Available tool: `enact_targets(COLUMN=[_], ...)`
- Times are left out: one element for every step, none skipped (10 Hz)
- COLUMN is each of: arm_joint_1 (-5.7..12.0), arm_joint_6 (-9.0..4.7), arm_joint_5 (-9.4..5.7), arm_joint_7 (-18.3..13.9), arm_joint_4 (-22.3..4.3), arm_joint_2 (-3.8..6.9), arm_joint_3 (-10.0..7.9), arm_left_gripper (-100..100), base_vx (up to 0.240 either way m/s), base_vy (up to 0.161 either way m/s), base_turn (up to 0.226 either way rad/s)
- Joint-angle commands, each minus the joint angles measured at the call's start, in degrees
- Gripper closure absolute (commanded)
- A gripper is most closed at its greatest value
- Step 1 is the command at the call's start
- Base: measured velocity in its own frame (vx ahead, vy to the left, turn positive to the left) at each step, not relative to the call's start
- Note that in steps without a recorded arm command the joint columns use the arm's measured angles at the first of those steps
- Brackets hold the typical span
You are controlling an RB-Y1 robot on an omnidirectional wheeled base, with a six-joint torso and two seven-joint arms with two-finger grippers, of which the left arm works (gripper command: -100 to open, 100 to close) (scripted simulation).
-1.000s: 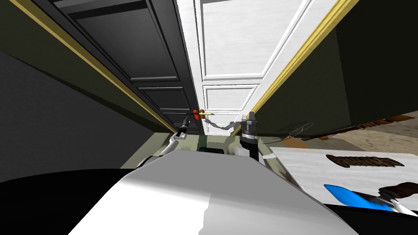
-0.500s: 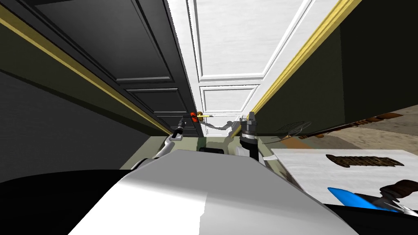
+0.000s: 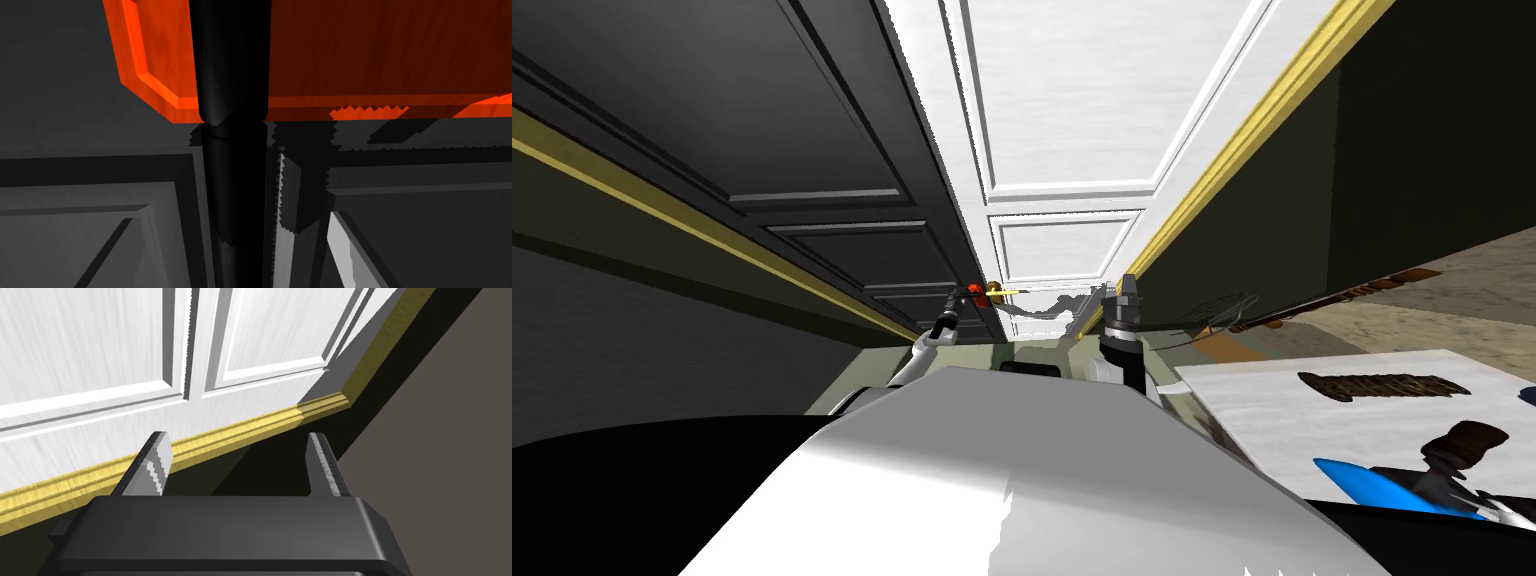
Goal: Pull the door open
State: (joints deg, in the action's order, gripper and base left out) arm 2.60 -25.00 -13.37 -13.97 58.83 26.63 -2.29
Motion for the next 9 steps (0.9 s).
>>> enact_targets(arm_joint_1=[-0.06,-0.06,-0.06,-0.06,-0.06,-0.06,-0.95,-1.56,-2.22], arm_joint_6=[0.05,0.05,0.05,0.05,0.05,0.05,-0.36,-0.76,-1.22], arm_joint_5=[0.0,0.0,0.0,0.0,0.0,0.0,-0.15,-0.22,-0.29], arm_joint_7=[0.06,0.06,0.06,0.06,0.06,0.06,-0.73,-1.37,-2.12], arm_joint_4=[-0.01,-0.01,-0.01,-0.01,-0.01,-0.01,0.33,0.75,1.28], arm_joint_2=[0.01,0.01,0.01,0.01,0.01,0.01,1.02,1.73,2.48], arm_joint_3=[-0.03,-0.03,-0.03,-0.03,-0.03,-0.03,0.42,0.96,1.69], arm_left_gripper=[100,100,100,100,100,100,100,100,100], base_vx=[-0.009,-0.022,-0.022,-0.015,-0.009,0.0,-0.121,-0.193,-0.189], base_vy=[0.001,0.003,0.002,0.001,-0.001,0.0,0.029,0.06,0.05], base_turn=[0.029,0.003,-0.012,-0.003,0.003,0.0,-0.085,-0.153,-0.163])
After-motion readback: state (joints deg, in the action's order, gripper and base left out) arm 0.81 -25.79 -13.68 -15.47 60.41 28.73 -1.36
